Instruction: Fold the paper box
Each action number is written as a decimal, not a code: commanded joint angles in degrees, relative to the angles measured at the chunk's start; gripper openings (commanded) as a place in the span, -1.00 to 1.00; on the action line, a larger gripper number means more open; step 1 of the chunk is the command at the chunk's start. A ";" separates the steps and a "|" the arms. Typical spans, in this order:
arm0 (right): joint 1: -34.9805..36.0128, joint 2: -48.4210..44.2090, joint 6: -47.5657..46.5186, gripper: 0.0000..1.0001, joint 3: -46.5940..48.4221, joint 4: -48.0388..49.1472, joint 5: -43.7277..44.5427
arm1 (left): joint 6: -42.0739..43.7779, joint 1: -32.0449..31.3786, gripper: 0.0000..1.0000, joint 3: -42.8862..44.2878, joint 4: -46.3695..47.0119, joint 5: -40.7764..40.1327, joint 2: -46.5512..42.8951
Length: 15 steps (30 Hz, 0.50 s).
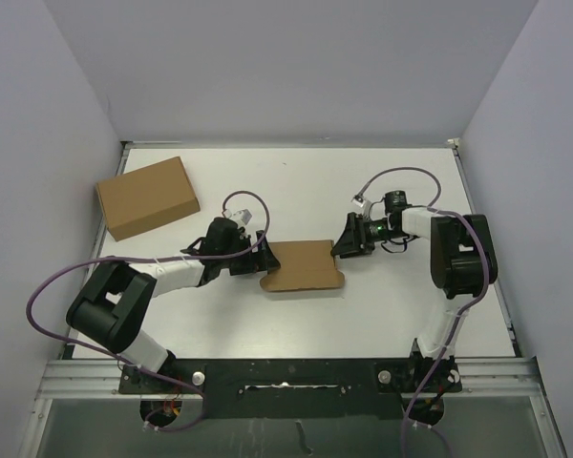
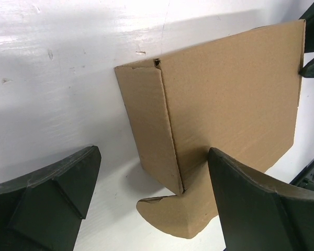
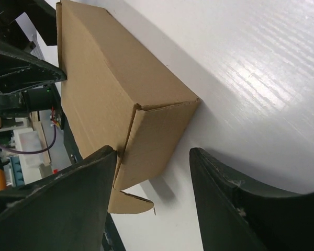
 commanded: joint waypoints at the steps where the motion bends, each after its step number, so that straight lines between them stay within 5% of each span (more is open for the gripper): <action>1: 0.68 0.31 1.36 0.15 1.25 0.53 -4.08 | -0.19 -0.26 0.67 0.17 2.68 0.80 1.77; 10: -0.28 3.62 2.52 -0.48 1.24 0.45 -6.05 | -3.88 0.17 0.81 -2.38 7.16 2.65 0.20; 15: -1.27 5.38 2.86 -0.59 1.33 0.28 -7.13 | -8.23 0.79 0.93 -4.84 12.58 5.57 0.07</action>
